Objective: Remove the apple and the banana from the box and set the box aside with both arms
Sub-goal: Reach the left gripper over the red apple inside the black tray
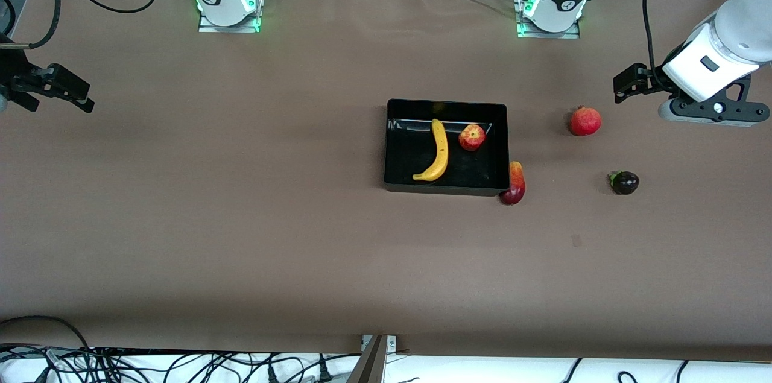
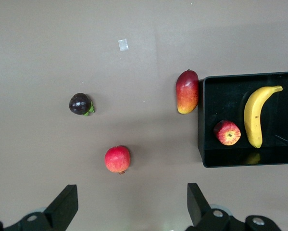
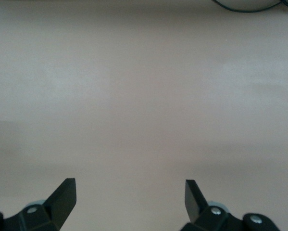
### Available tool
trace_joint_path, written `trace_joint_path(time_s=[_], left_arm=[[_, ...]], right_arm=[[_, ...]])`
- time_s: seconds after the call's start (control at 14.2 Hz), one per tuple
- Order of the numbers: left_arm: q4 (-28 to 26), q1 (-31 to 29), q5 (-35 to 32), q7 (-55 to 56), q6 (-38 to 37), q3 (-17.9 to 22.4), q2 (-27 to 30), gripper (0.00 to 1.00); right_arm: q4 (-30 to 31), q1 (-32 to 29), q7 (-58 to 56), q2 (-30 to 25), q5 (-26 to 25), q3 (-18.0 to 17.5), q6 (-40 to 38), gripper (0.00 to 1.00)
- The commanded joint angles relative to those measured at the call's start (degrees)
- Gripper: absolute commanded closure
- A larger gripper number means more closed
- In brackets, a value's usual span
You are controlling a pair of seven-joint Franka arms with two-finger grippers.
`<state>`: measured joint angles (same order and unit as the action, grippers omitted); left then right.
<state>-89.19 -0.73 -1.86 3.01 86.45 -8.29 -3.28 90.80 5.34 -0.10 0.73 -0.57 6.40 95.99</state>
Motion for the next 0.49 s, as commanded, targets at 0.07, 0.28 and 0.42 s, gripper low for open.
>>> trace_joint_path(time_s=[0.07,0.28,0.42], left_arm=[[2.4,0.0,0.4,-1.1,-1.4,-0.1,-1.1,0.0],[2.3,0.1,0.5,-1.1,-1.5,-0.1,-1.1,0.0],[1.7,0.1,0.5,-0.9,-3.8,-0.4,-1.2,0.0]], right_arm=[[-0.6,-0.3,4.0,-0.4,-0.1,-0.1,-1.1,0.0],[-2.8,-0.2,7.8,-0.3,0.0,-0.5,-1.0,0.0],[-2.8,-0.1,7.9,-0.3,0.0,-0.5,-1.1,0.0]])
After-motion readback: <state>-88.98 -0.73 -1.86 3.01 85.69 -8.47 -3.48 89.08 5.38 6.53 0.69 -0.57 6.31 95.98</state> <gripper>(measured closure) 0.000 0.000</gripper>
